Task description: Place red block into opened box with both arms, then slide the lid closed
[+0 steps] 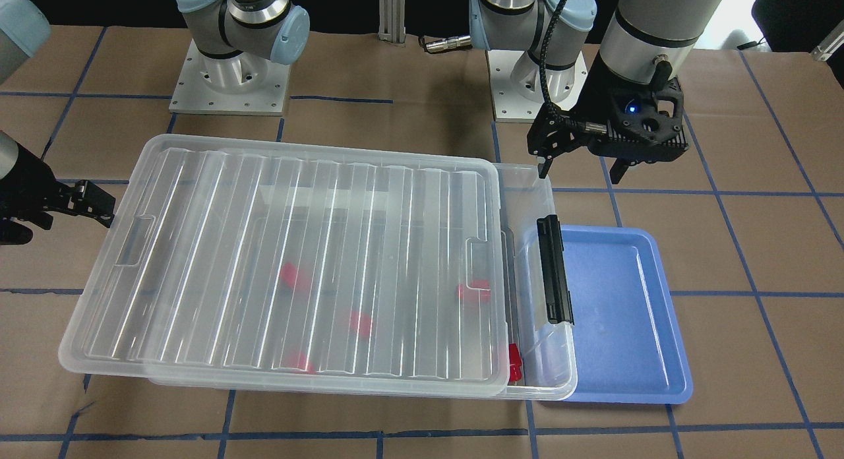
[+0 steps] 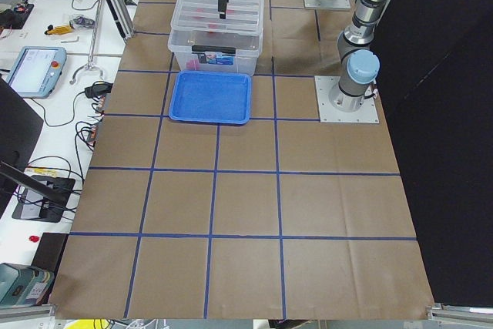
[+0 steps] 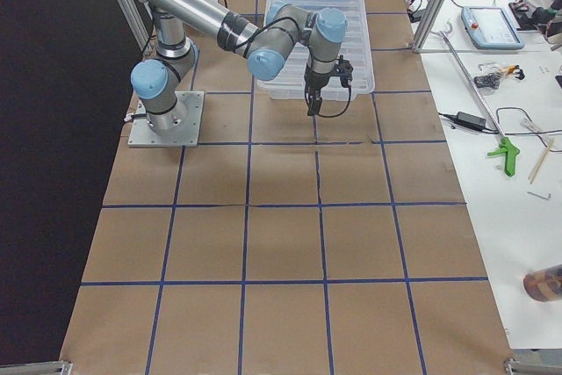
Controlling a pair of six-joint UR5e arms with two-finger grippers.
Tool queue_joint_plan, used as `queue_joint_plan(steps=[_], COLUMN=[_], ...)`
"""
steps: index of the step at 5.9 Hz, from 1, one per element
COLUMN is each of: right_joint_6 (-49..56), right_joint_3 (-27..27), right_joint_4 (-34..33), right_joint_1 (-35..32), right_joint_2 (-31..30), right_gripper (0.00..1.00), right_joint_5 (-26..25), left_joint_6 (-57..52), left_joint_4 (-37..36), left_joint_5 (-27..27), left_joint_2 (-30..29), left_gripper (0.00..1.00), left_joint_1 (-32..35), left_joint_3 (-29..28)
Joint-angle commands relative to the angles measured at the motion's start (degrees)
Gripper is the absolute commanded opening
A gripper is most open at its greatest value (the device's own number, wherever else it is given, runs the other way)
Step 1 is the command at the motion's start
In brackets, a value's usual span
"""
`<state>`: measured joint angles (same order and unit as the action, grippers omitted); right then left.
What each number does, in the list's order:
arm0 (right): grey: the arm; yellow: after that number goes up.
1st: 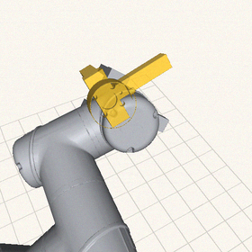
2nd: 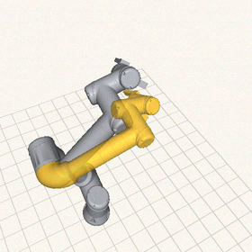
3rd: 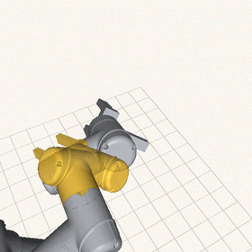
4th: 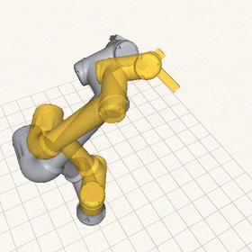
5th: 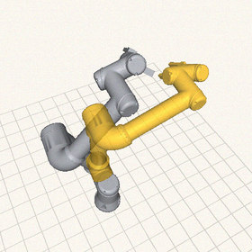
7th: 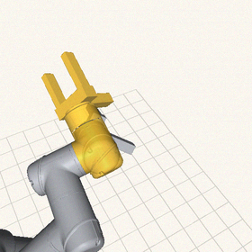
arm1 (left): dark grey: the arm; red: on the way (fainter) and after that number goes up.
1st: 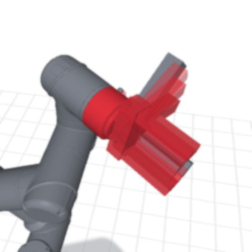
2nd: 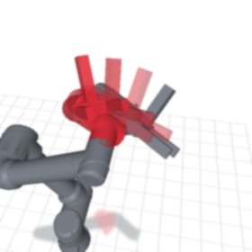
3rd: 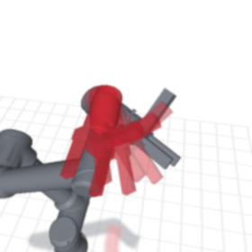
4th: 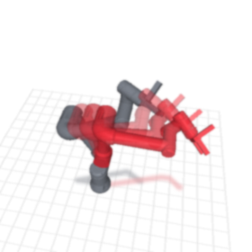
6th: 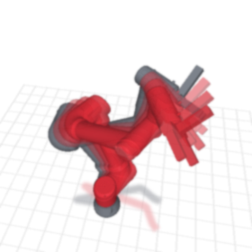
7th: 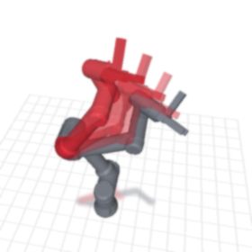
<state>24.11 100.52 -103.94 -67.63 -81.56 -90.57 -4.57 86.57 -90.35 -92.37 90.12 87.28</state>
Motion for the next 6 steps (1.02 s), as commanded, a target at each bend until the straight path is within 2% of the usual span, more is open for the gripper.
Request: queue_joint_plan(steps=[1, 2, 6], right_joint_6=[-1.2, -1.3, -1.5], right_joint_3=[0.0, 0.1, 0.7], right_joint_4=[0.0, 0.2, 0.0], right_joint_1=[-1.4, -1.4, -5.0], right_joint_2=[0.0, 0.0, 0.0], right_gripper=[1.00, 1.00, 1.00], right_joint_5=[1.0, 2.7, 2.9], left_joint_6=[0.0, 0.0, 0.0], left_joint_4=[0.0, 0.0, 0.0], left_joint_5=[0.0, 0.0, 0.0], left_joint_2=[0.0, 0.0, 0.0], left_gripper=[0.98, 0.98, 0.98], left_joint_1=[0.0, 0.0, 0.1], left_joint_3=[0.0, 0.0, 0.0])
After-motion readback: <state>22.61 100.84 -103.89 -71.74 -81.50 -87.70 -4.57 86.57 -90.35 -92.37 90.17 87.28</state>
